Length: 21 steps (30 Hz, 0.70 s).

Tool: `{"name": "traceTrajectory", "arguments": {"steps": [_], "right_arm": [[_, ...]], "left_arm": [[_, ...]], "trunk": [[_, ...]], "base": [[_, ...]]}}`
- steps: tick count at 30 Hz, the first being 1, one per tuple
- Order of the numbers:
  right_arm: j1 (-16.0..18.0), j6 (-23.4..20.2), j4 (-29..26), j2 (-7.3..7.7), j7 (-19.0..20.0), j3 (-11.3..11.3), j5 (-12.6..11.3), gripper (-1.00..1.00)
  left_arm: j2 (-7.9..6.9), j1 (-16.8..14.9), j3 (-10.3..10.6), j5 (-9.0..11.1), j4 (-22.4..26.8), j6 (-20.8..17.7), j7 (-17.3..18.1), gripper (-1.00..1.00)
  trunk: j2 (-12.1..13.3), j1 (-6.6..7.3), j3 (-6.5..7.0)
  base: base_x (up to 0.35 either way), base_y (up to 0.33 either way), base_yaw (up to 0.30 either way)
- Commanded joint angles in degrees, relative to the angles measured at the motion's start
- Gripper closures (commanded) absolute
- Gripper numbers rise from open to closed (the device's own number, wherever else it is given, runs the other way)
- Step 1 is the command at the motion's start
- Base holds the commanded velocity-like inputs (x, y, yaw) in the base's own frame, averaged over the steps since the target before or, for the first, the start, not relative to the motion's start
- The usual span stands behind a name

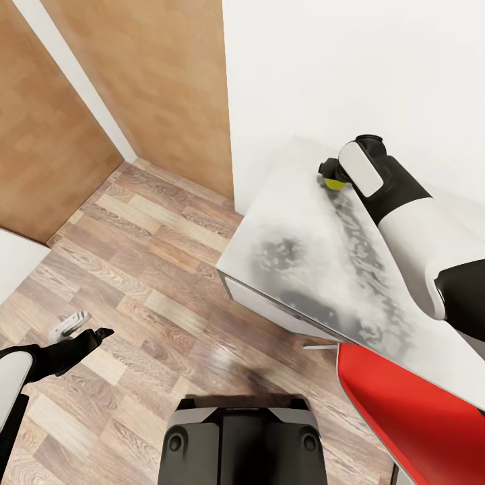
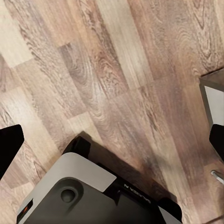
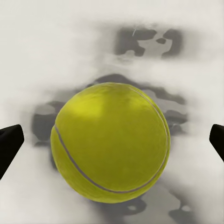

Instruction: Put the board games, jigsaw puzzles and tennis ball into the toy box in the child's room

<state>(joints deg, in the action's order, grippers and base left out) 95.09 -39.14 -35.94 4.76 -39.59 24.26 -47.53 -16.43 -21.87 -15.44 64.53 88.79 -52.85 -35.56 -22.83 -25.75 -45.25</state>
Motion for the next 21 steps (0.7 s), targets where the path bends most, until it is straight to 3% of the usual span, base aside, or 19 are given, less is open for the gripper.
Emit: {"name": "traceTrajectory", "arguments": {"steps": [1, 21], "right_arm": [[0.05, -0.14, -0.16, 0.09, -0.48, 0.43, -0.54, -1.0], [-0.07, -0.15, -0.6, 0.0, -0.49, 0.43, -0.68, -1.0]], "left_arm": [[-0.01, -0.03, -0.02, 0.6, 0.05, -0.15, -0.57, -1.0], [-0.01, -0.04, -0.02, 0.6, 0.06, -0.15, -0.56, -1.0]], "trunk": [[-0.09, -0.03, -0.07], [-0.09, -0.03, -0.1]], "base": [[0.0, 0.0, 0.0], [0.0, 0.0, 0.0]]}}
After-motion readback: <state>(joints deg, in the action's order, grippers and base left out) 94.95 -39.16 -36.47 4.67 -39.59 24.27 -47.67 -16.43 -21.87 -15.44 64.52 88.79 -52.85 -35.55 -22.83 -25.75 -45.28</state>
